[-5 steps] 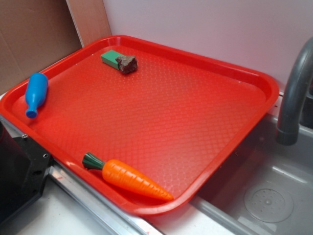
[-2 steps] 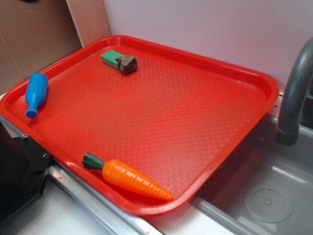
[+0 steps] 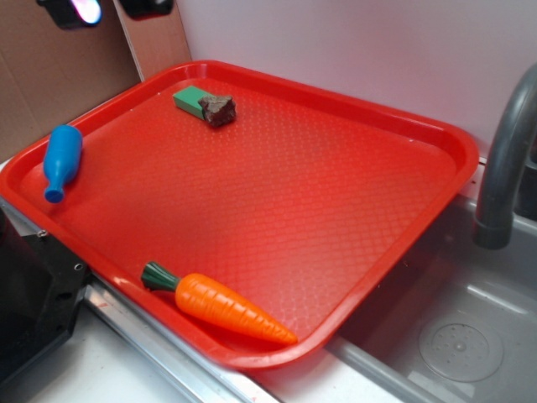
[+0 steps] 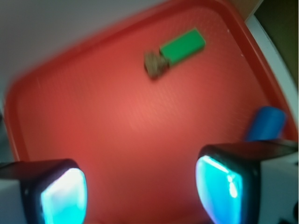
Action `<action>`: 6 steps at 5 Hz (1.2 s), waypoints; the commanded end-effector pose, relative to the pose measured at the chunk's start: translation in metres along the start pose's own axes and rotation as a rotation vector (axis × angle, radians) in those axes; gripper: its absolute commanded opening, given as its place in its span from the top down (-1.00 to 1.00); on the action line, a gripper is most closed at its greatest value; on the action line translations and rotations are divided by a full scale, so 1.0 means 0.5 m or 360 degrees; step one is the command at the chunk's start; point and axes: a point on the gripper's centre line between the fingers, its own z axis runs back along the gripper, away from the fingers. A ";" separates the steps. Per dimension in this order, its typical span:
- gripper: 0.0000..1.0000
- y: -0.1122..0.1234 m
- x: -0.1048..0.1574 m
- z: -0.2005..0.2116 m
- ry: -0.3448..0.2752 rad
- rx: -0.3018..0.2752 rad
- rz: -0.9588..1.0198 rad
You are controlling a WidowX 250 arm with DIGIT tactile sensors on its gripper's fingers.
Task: Grab the rock.
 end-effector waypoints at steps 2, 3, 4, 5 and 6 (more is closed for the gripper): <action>-1.00 -0.006 0.046 -0.026 -0.0175 -0.0002 0.0379; -1.00 -0.006 0.046 -0.026 -0.0175 -0.0002 0.0379; -1.00 0.014 0.095 -0.095 -0.0123 0.0052 0.0422; -1.00 0.010 0.127 -0.153 -0.0105 0.0202 0.0495; -1.00 0.022 0.151 -0.204 -0.0059 0.0279 0.0460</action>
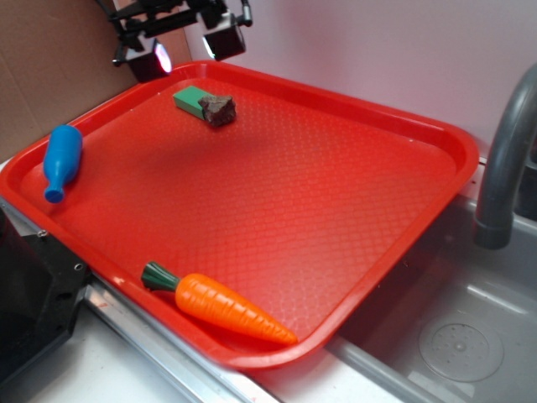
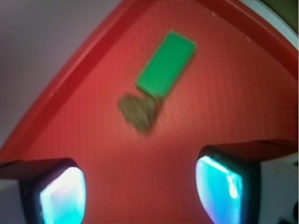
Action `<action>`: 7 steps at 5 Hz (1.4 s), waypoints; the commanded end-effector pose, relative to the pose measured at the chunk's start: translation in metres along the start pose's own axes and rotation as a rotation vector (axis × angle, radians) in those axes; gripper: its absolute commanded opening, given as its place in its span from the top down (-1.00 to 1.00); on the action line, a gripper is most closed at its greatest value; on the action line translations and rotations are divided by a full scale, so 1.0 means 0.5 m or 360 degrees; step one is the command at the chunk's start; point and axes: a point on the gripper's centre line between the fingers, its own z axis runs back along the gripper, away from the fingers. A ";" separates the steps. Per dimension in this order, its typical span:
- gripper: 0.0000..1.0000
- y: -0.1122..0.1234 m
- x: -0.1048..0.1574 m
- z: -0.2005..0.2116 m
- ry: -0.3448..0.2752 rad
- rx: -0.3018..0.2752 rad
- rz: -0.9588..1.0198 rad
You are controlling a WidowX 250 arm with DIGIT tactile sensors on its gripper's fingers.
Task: Grab the rock.
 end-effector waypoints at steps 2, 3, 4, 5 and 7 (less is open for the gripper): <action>-1.00 0.005 0.062 -0.062 0.0001 0.0106 0.0023; -1.00 0.008 0.076 -0.090 0.0018 0.0159 0.0044; -1.00 0.000 0.083 -0.118 0.0007 0.0169 0.0046; -1.00 -0.005 0.072 -0.137 0.0074 0.0192 0.0008; 1.00 0.020 0.017 -0.111 0.0050 0.0173 -0.0022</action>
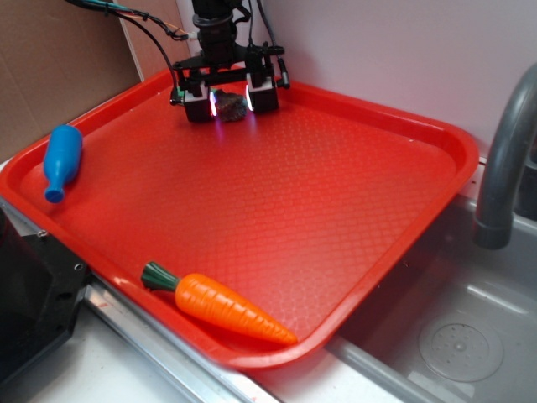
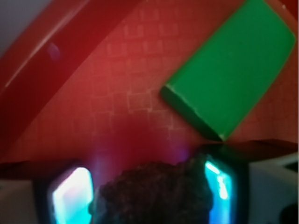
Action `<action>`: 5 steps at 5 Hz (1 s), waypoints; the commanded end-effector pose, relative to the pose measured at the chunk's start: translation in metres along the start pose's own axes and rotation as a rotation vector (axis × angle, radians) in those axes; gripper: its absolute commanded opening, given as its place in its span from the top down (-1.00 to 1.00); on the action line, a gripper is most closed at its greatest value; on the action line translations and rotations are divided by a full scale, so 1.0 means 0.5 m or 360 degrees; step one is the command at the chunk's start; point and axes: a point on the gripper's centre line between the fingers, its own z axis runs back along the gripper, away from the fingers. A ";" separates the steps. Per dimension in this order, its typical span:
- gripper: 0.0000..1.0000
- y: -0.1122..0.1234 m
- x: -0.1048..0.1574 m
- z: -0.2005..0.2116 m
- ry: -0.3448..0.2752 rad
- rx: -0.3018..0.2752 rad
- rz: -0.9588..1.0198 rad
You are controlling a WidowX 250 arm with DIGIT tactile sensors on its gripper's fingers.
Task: Grab the rock.
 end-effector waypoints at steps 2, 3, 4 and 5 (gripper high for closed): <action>1.00 0.028 -0.031 0.062 0.0004 0.0026 -0.0101; 1.00 0.035 -0.085 0.164 0.0054 -0.0066 -0.0472; 1.00 0.037 -0.132 0.266 0.0072 -0.0188 -0.0868; 1.00 0.030 -0.169 0.338 0.0001 -0.0239 -0.1267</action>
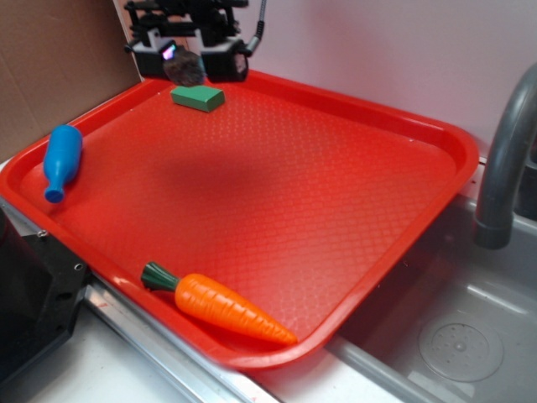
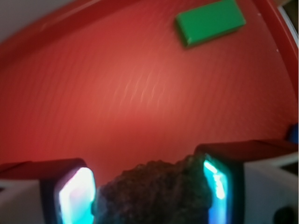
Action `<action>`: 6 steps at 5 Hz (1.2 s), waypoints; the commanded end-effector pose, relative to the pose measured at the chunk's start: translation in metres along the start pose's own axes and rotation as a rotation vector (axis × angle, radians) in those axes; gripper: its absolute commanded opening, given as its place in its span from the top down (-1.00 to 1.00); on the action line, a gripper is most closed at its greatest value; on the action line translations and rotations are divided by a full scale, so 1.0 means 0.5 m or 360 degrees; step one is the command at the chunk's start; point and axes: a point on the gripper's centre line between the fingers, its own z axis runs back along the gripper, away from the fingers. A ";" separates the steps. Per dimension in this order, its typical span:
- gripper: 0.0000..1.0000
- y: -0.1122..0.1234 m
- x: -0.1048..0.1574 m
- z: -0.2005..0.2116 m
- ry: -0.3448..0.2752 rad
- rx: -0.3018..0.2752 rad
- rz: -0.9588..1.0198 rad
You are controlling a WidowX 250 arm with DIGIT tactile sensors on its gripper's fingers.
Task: Grab the rock.
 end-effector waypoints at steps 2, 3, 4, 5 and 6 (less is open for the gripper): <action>1.00 -0.062 -0.047 0.184 -0.0156 -0.0088 -0.1207; 1.00 -0.060 -0.051 0.196 -0.0265 -0.0078 -0.1179; 1.00 -0.060 -0.041 0.195 -0.0242 -0.0062 -0.1110; 1.00 -0.054 -0.055 0.197 -0.0244 -0.0080 -0.0988; 1.00 -0.049 -0.052 0.195 -0.0244 -0.0081 -0.0950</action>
